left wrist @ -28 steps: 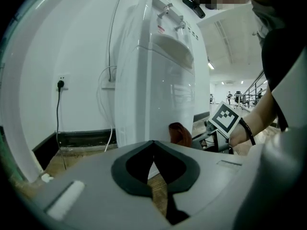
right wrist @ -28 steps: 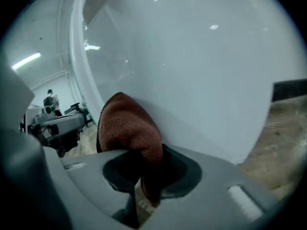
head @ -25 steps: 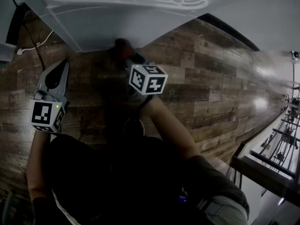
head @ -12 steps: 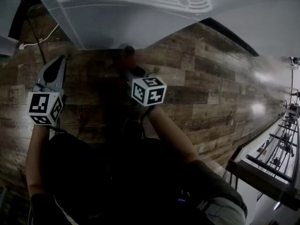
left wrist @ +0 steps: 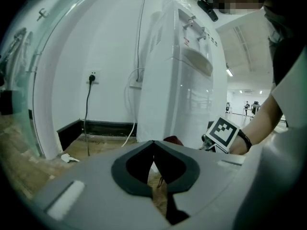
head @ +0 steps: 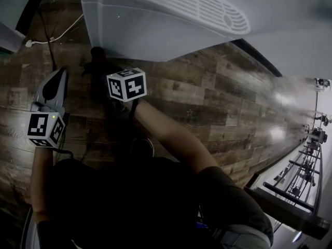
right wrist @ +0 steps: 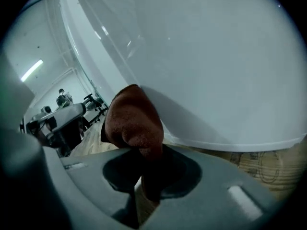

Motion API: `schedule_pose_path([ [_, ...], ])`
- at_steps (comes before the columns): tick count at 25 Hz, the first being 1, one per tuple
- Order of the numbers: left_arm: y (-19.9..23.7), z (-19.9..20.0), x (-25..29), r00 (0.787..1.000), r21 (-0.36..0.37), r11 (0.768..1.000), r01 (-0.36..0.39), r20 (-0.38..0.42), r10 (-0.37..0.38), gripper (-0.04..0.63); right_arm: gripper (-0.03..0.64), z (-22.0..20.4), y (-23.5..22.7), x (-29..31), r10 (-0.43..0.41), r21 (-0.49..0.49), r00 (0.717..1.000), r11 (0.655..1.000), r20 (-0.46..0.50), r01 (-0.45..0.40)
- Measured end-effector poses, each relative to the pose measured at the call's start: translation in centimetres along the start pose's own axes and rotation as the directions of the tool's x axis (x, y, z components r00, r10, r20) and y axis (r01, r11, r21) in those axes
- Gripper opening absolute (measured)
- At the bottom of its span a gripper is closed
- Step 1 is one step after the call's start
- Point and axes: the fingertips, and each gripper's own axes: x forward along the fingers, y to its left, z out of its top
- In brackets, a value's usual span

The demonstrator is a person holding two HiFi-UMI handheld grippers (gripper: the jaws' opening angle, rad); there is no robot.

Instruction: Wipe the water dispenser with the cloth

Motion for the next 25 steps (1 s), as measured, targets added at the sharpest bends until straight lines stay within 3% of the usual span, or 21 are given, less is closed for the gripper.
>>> schedule_pose_path([
  [4,1.3,1.4,-1.5,0.998,0.006,0.999,-0.041,0.037,0.041,0.018,0.064,1.5,0.5,-0.3,0.011,0.009,1.000,1.000,0.004,-0.011],
  [8,1.7,5.2,-2.6,0.995,-0.003,0.997,-0.079,0.058,0.079,0.018,0.064,5.3,2.8,-2.8,0.028,0.074,0.998,0.997,0.049,-0.032],
  [12,0.8,11.3,-4.8,0.994,0.005,0.996,-0.090,0.059,0.090,0.018,0.064,10.5,6.5,-7.9,0.032,0.151,0.994,0.987,0.100,-0.047],
  [21,-2.4,25.4,-10.8,0.992,-0.001,0.994,-0.105,0.072,0.105,0.018,0.064,21.7,17.7,-18.7,0.081,0.209,0.981,0.971,0.179,-0.118],
  [25,-4.0,32.3,-12.8,0.992,0.006,0.996,-0.093,0.085,0.092,0.018,0.064,26.5,21.8,-23.0,0.104,0.171,0.978,0.976,0.183,-0.136],
])
